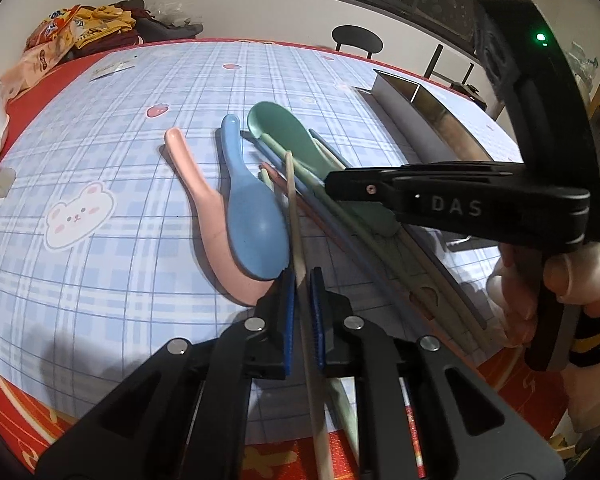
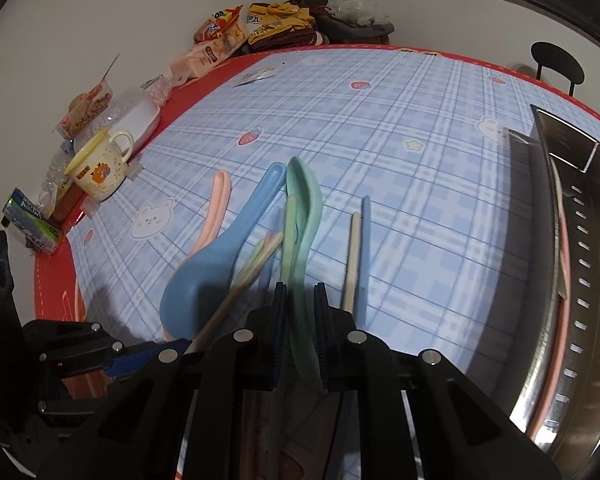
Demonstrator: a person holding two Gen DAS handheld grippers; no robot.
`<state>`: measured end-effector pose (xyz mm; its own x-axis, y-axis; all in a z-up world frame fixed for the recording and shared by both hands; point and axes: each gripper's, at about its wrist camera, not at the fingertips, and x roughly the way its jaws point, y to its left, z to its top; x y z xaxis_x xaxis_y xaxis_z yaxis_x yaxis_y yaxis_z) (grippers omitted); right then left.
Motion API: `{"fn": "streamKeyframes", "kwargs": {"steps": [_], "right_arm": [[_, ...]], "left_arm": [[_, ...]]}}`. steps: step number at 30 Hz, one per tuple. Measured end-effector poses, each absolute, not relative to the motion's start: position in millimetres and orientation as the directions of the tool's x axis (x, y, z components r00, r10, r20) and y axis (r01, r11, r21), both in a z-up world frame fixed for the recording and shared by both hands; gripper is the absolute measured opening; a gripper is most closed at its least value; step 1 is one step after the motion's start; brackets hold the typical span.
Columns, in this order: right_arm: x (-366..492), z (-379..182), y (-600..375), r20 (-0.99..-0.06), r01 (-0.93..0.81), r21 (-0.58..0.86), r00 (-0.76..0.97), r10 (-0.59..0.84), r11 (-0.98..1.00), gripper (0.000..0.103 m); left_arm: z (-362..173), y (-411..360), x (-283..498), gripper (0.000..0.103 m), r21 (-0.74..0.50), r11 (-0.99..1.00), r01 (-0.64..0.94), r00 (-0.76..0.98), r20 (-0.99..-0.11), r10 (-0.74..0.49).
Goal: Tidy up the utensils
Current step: 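Grasp the green spoon with the right tool while the left tool grasps a beige chopstick, then lift both utensils and carry them over the steel basket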
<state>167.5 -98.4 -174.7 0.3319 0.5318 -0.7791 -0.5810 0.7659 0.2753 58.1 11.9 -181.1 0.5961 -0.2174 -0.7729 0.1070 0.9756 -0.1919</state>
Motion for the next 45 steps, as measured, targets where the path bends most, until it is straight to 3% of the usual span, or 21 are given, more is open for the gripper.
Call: {"fn": "streamKeyframes", "kwargs": {"steps": [4,20,27,41,45], "right_arm": [[169,-177,-94,-0.780,-0.575,0.290,0.321,0.538,0.765,0.008],[147,-152,-131,-0.679,-0.573,0.368,0.373,0.632,0.733,0.007],[147,-137,-160,-0.633,-0.589,0.379,0.397,0.664,0.714,0.007],[160,-129,-223,-0.475,-0.529,0.557,0.430,0.768,0.641,0.007],[162,-128,-232,-0.473,-0.500,0.561,0.461,0.751,0.660,0.007]], "left_arm": [[-181,11,57,0.013,-0.177,0.978,0.109,0.596,-0.776,-0.207],[-181,3,57,0.014,-0.118,0.987,0.110,0.603,-0.782,-0.160],[-180,-13,55,0.012,-0.008,0.994,0.107,0.618,-0.783,-0.073],[-170,5,48,0.010,-0.144,0.988,0.056,0.637,-0.757,-0.146],[-156,9,49,0.010,-0.196,0.980,0.044,0.647,-0.742,-0.178]]}}
